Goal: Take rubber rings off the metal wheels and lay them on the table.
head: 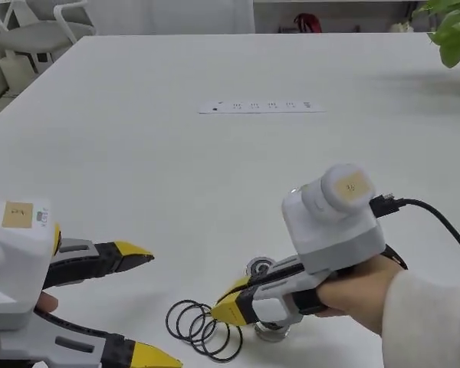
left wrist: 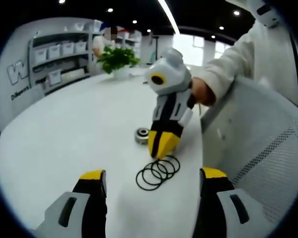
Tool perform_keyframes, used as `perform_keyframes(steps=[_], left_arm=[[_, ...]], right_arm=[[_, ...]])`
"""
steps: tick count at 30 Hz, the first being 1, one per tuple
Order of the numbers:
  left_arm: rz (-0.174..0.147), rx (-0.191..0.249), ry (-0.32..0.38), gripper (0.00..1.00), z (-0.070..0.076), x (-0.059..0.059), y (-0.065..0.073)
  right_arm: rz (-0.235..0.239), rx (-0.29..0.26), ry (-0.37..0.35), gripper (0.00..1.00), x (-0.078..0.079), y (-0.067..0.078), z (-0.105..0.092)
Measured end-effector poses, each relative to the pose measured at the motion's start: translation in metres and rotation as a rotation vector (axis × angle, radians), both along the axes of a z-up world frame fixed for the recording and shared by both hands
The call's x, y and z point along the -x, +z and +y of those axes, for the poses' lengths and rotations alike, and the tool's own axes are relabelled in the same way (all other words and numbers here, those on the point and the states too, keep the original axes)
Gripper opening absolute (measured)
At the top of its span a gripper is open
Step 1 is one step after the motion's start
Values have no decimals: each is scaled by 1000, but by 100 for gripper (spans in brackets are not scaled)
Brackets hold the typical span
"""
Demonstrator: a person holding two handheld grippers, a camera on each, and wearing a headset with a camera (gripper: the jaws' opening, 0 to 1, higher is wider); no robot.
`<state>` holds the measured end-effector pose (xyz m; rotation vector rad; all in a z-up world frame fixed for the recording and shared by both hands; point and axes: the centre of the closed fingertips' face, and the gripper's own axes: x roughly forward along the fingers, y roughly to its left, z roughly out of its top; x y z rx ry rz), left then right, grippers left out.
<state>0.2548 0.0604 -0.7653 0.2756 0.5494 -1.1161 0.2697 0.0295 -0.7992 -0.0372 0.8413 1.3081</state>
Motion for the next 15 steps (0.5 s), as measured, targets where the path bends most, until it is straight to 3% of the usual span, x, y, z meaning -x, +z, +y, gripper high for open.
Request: perform_keyframes(steps=[15], left_arm=[[17, 22, 21, 81, 1, 0, 2]], right_arm=[[-87, -30, -19, 10, -15, 25, -7]])
